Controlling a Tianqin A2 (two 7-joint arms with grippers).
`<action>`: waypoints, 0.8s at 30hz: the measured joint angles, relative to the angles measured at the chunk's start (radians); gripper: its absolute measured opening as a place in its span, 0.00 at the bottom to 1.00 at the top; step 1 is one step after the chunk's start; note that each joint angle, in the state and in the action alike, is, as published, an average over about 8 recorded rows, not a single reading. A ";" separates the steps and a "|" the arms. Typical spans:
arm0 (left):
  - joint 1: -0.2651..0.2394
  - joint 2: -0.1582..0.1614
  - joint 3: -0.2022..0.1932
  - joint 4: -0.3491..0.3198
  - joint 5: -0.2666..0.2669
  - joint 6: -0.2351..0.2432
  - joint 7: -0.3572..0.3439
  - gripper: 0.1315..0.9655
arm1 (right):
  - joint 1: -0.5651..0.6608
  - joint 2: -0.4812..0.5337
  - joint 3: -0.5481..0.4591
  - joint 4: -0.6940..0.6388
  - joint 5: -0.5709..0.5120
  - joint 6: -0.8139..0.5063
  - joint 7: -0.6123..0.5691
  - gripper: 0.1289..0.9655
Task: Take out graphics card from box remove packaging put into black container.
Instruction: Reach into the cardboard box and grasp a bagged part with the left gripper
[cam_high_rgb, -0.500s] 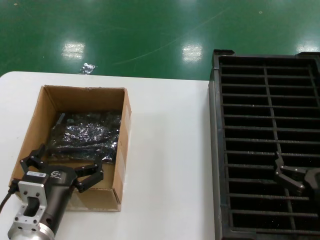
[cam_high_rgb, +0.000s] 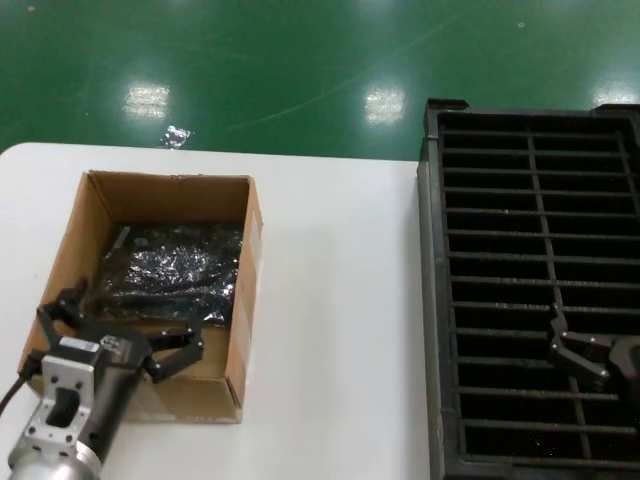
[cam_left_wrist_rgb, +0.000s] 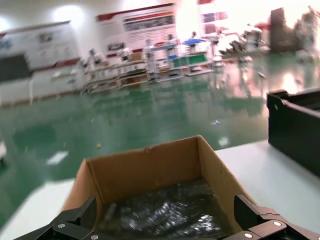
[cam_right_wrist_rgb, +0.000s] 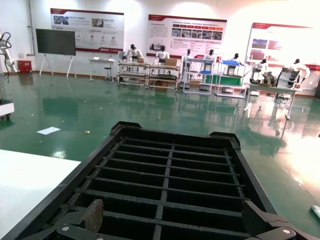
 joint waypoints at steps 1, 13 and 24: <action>-0.005 -0.018 0.009 0.001 0.005 0.000 0.006 1.00 | 0.000 0.000 0.000 0.000 0.000 0.000 0.000 1.00; -0.196 -0.323 0.085 0.091 0.388 0.257 -0.109 1.00 | 0.000 0.000 0.000 0.000 0.000 0.000 0.000 1.00; -0.573 -0.342 0.242 0.419 0.697 0.506 -0.014 1.00 | 0.000 0.000 0.000 0.000 0.000 0.000 0.000 1.00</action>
